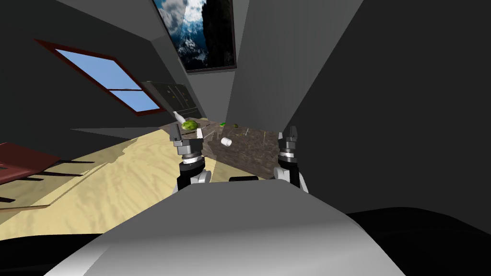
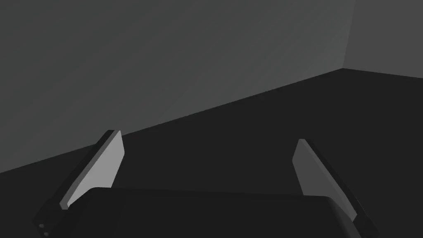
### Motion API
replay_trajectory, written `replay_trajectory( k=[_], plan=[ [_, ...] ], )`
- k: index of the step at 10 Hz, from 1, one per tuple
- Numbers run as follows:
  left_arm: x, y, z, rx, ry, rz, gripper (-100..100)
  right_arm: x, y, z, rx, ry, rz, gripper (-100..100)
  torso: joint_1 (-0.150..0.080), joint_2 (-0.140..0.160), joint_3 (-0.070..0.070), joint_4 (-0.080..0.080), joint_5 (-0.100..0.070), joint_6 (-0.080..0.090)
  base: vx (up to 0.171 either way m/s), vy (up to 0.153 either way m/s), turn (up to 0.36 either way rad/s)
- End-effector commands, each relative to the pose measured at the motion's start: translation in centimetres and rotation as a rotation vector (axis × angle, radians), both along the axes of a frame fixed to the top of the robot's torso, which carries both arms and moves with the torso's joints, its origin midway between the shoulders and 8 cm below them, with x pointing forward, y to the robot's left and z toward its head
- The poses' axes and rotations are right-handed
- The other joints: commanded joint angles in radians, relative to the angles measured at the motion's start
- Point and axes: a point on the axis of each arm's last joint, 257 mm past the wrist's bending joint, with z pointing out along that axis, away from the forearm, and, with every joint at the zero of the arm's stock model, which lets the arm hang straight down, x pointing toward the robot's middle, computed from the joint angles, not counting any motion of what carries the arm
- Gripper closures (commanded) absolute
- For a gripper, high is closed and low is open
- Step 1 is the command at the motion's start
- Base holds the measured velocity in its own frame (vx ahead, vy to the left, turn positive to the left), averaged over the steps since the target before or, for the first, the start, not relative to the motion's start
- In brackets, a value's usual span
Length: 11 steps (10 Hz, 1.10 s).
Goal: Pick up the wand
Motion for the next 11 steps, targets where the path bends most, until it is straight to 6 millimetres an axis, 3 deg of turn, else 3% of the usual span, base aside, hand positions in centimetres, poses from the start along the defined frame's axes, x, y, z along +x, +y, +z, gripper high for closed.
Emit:
replay_trajectory(
  k=[1, 8, 11],
  plan=[
    [0.0, 0.0, 0.0, 0.000, 0.000, 0.000, 0, 0.0, 0.6, 0.1, -0.034, 0.003, 0.024, -100, 0.000, 0.000, 0.000, 0.000, 0.000, 0.000, -0.016, 0.019, 0.057],
    [0.0, 0.0, 0.0, 0.000, 0.000, 0.000, 0, -0.1, 4.5, -0.4, -0.156, 0.022, 0.154, -100, 0.006, 0.004, 0.002, 0.001, 0.001, 0.000, -0.053, 0.072, 0.080],
    [0.0, 0.0, 0.0, 0.000, 0.000, 0.000, 0, -0.4, 6.6, -1.6, -0.199, 0.048, 0.227, -100, 0.008, 0.007, 0.004, 0.001, 0.002, 0.000, -0.087, 0.107, 0.098]
  ],
)
